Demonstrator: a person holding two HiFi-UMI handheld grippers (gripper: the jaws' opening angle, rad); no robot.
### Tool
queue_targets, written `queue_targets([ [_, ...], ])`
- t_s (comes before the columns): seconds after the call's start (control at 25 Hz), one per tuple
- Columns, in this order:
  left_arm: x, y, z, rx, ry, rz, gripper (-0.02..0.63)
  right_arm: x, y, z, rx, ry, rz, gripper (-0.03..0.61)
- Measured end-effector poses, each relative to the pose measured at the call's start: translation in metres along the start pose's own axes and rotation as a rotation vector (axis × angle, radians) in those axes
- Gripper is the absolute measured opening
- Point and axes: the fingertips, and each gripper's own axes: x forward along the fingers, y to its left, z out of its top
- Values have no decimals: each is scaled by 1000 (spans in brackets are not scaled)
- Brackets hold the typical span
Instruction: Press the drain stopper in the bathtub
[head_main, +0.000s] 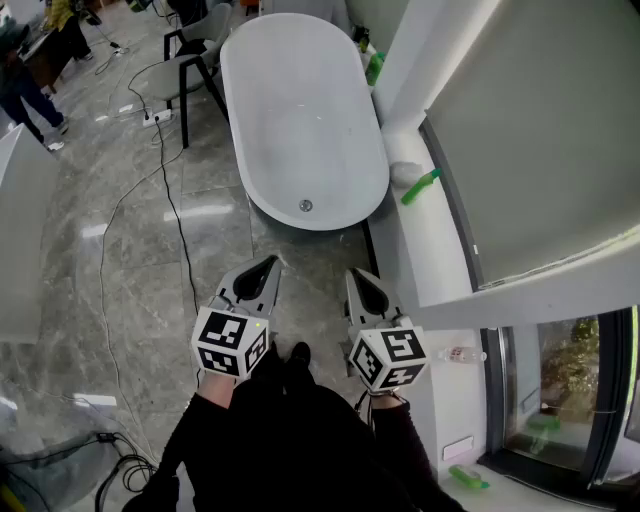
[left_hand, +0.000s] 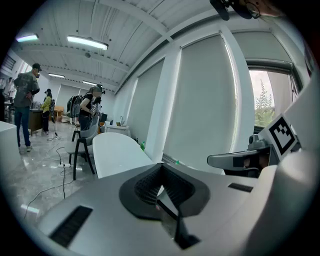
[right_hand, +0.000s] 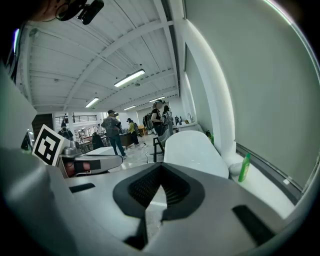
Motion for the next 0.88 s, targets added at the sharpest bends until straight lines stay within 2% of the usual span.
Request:
queue_targets([
  [0.4,5,-4,-2,1,3,-1,3,-1,-12,-4,5,-1,-6,2],
  [0.6,17,1,-3,25,9,15,3,9,-20,-5,6,5,19,2],
  [0.88,37,7,14,11,-14,32,3,18,-46,16,-4,-4,-11,2],
])
